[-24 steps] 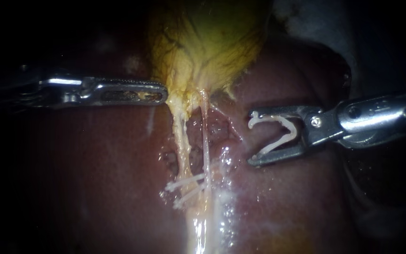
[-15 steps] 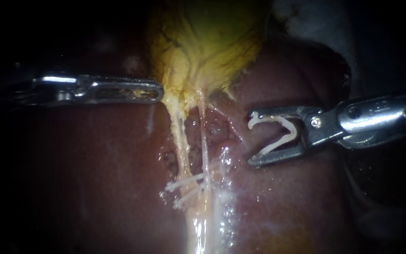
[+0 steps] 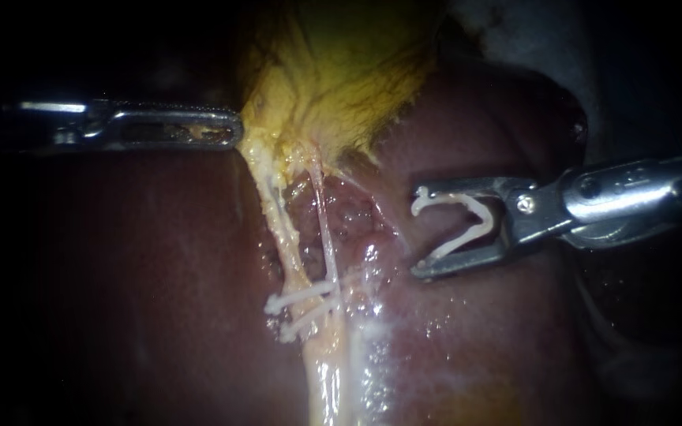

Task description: Clipping third clip left tube

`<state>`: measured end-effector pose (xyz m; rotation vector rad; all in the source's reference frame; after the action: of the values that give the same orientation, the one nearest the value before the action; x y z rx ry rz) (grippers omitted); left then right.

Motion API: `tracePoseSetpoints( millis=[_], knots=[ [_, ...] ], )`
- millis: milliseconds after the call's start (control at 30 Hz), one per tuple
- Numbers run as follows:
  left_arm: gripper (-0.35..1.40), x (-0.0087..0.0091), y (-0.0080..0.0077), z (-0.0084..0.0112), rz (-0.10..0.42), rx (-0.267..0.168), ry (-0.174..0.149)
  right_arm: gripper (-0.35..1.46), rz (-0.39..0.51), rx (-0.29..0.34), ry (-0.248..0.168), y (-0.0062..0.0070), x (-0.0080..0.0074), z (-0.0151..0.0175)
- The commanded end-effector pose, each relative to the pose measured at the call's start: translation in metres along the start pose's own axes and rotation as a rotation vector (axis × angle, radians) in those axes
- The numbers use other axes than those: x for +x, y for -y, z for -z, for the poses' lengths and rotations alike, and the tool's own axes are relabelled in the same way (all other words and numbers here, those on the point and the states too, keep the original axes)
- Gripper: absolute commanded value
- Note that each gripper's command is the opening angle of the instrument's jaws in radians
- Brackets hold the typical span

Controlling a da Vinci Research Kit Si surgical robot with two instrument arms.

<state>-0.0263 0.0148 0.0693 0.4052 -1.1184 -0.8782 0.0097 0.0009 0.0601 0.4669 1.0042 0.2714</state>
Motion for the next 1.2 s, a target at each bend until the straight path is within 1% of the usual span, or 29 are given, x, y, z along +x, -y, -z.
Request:
tracePoseSetpoints(
  millis=[33,133,200,267,400,533,633,733,867,1067,1200],
  knots=[
    [-0.35,0.0000,0.0000,0.0000,0.000,-0.001,0.001,0.60,0.000,0.026,0.002,0.0000,0.0001,-0.0005],
    [-0.35,0.0000,0.0001,0.0000,0.000,-0.001,0.001,0.59,-0.036,0.054,-0.011,0.0000,0.0003,-0.0020],
    [-0.35,0.0000,0.0001,0.0000,0.000,-0.002,0.001,0.59,-0.063,0.075,-0.033,0.0000,0.0003,-0.0030],
    [-0.35,0.0000,0.0001,0.0000,0.000,-0.002,0.001,0.59,-0.097,0.099,-0.052,0.0001,0.0000,-0.0043],
    [-0.35,0.0000,0.0002,0.0000,0.000,-0.002,0.001,0.59,-0.152,0.142,-0.070,0.0001,-0.0005,-0.0066],
    [-0.35,0.0000,0.0002,0.0000,0.000,-0.002,0.001,0.58,-0.208,0.191,-0.095,-0.0003,-0.0013,-0.0088],
    [-0.35,0.0000,0.0002,0.0000,0.000,-0.002,0.001,0.57,-0.243,0.214,-0.102,-0.0008,-0.0018,-0.0100],
    [-0.35,0.0000,0.0002,0.0000,0.000,-0.002,0.001,0.57,-0.271,0.224,-0.103,-0.0015,-0.0026,-0.0110],
    [-0.35,0.0000,0.0002,0.0000,0.000,-0.002,0.001,0.57,-0.317,0.233,-0.102,-0.0025,-0.0042,-0.0121],
    [-0.35,0.0000,0.0002,0.0000,0.000,-0.002,0.001,0.58,-0.371,0.229,-0.092,-0.0034,-0.0071,-0.0137],
    [-0.35,0.0000,0.0002,0.0000,0.000,-0.002,0.001,0.58,-0.393,0.234,-0.090,-0.0039,-0.0084,-0.0144]
  ],
)
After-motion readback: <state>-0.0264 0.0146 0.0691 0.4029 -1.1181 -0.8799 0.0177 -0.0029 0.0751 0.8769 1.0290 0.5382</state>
